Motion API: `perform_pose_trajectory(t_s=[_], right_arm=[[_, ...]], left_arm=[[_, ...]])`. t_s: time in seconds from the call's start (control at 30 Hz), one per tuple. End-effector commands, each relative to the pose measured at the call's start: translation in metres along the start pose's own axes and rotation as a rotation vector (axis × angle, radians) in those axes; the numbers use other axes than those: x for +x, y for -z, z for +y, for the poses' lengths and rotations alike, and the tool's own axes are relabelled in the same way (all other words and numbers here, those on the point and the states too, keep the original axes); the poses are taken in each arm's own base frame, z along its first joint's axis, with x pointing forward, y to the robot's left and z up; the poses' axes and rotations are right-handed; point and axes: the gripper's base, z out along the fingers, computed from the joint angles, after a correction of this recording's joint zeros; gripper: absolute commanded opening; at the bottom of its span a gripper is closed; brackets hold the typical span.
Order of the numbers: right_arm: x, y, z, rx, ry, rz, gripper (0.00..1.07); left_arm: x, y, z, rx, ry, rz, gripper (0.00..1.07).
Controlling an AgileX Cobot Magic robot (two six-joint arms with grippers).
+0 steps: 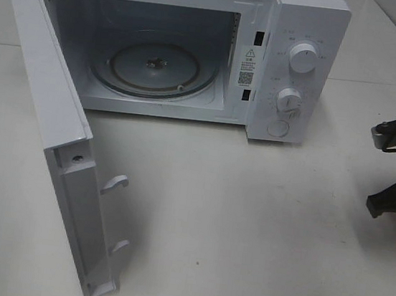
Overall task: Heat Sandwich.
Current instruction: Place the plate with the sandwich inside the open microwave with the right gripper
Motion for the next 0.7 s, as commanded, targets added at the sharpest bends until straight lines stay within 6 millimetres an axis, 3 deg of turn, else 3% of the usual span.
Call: perform_pose_trajectory(t_s=[0.03, 0.7], right_arm=[[0.004, 0.011, 0.0, 0.027, 0.008, -0.001, 0.0], [0.023, 0.061, 0.036, 0.064, 0.175, -0.056, 0.0]], left_arm=[[0.001, 0.002, 0.0, -0.002, -0.001, -0.022, 0.98], [0.001, 0.002, 0.0, -0.002, -0.001, -0.022, 0.98]])
